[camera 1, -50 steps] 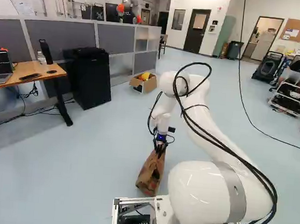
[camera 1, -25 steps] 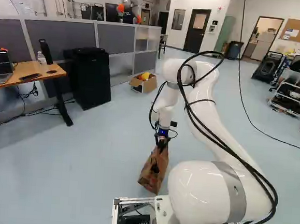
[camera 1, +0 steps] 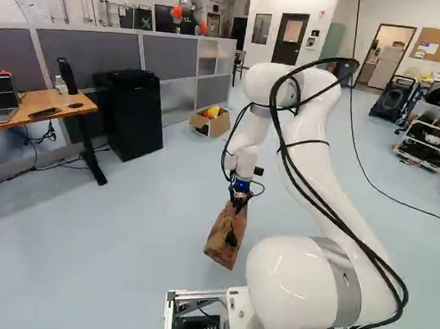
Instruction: Pick up the grocery bag from the ground
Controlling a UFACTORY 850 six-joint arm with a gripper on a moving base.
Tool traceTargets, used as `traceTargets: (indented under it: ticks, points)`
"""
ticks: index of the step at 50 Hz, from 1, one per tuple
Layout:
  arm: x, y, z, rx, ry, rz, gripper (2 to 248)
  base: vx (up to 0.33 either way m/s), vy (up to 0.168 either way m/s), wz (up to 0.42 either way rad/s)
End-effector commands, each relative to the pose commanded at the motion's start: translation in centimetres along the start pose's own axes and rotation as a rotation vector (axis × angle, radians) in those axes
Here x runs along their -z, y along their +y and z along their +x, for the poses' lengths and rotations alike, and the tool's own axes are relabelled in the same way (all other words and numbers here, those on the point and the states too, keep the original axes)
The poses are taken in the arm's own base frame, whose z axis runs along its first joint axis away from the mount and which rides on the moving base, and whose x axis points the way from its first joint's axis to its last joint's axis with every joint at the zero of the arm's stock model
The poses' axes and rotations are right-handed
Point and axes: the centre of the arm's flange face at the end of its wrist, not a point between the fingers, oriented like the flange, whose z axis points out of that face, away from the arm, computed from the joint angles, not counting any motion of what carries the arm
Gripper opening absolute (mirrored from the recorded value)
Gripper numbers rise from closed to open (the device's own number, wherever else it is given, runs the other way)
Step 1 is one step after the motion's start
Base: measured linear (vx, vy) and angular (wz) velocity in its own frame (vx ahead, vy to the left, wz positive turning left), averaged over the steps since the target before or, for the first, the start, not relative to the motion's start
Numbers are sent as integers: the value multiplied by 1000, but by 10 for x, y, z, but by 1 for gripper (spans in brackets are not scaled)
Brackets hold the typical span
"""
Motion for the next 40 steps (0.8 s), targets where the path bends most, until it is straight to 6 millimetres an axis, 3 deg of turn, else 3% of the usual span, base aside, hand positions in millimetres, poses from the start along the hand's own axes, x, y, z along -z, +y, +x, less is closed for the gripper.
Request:
traceTargets:
  ticks: [40]
  points:
    - [112, 25, -54, -5, 97, 40, 21, 0, 0, 0]
